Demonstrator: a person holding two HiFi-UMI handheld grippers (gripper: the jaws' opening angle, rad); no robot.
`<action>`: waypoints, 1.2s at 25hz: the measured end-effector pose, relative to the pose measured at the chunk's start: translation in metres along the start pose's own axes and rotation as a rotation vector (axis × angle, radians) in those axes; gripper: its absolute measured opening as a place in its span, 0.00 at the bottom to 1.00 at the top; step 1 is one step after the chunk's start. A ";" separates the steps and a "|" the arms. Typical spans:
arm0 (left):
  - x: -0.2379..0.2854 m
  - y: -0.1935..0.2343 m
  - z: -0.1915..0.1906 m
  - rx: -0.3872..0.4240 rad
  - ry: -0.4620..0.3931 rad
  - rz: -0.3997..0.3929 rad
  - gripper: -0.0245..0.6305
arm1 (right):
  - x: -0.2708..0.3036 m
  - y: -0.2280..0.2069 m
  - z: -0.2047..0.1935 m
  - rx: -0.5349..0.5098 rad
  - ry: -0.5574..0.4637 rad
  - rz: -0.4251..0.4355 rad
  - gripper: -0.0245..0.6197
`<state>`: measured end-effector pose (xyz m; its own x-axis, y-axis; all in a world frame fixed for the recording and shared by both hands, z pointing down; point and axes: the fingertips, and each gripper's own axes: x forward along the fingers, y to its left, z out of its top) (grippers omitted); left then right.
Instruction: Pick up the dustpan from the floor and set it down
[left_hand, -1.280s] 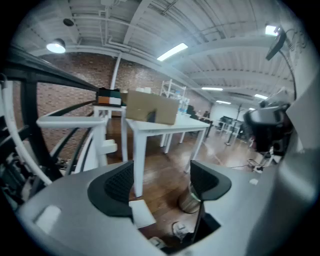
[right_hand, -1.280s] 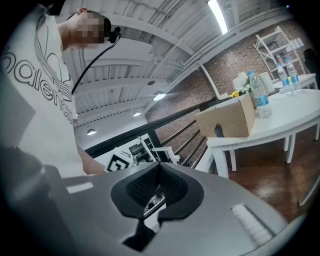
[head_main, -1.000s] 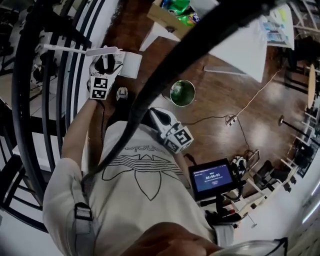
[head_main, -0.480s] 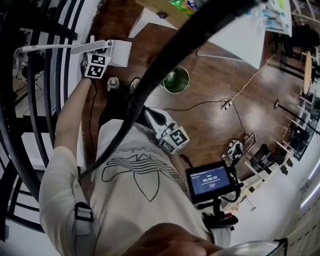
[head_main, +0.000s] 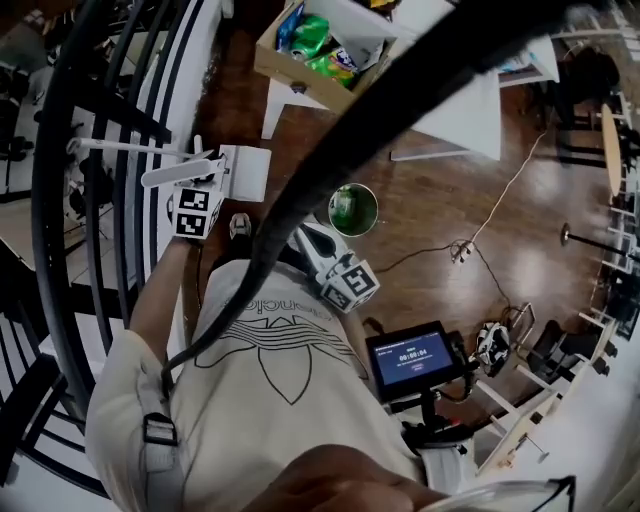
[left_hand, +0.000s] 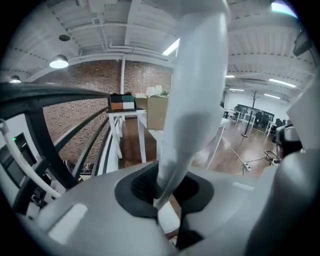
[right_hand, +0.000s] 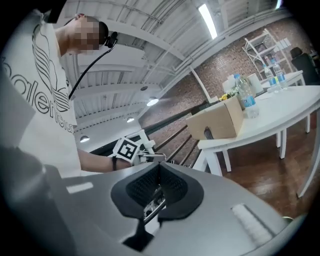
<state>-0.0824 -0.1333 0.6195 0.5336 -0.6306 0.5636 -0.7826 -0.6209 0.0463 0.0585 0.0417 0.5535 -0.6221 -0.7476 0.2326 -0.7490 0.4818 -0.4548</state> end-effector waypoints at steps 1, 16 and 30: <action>-0.012 -0.007 0.008 -0.002 -0.004 0.002 0.15 | 0.001 -0.002 0.009 -0.005 -0.024 0.008 0.04; -0.101 -0.066 0.070 -0.042 -0.145 0.046 0.14 | 0.017 0.001 0.045 -0.102 -0.071 0.148 0.04; -0.105 -0.053 0.066 -0.059 -0.176 0.094 0.14 | 0.020 -0.006 0.038 -0.125 -0.056 0.121 0.04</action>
<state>-0.0763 -0.0649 0.5035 0.5010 -0.7594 0.4150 -0.8462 -0.5304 0.0511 0.0589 0.0065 0.5276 -0.6987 -0.7030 0.1328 -0.6939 0.6205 -0.3654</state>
